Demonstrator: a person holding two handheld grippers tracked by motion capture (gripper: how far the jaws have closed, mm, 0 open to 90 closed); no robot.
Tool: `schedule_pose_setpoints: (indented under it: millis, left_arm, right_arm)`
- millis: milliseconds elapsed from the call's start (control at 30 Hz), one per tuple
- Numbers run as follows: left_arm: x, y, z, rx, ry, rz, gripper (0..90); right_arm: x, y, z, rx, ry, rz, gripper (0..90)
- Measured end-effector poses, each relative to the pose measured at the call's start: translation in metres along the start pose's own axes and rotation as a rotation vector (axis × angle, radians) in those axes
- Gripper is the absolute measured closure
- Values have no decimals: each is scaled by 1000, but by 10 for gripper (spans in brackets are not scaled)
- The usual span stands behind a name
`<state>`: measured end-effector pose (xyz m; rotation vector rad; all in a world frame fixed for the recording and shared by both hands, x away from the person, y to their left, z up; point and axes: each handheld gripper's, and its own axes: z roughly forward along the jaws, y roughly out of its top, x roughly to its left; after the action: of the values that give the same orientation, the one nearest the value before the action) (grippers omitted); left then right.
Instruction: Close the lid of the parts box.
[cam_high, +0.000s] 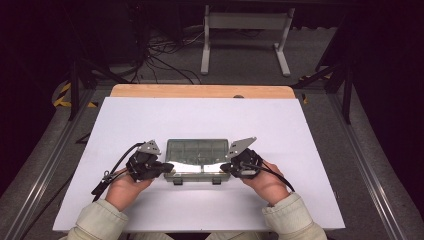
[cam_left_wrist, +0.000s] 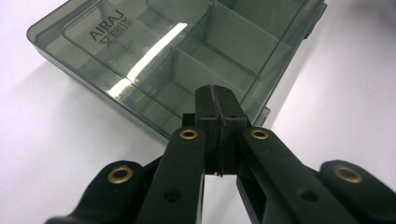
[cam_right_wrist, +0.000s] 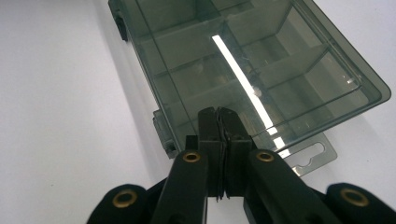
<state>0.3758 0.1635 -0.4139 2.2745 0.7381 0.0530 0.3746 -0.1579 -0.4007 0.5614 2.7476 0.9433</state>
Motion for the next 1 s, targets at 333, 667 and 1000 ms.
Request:
schedule_pose_setpoints:
  millis: [333,667,1000]
  left_arm:
    - [-6,1,-8,-104,18,15,586]
    - [-11,-7,-32,-300,-15,21,139]
    - [-13,-29,-50,-469,63,17,25]
  right_arm:
    - [1,2,-9,-75,-37,18,667]
    - [2,-6,-42,-292,-148,44,229]
    - [7,-25,-67,-415,-200,44,132]
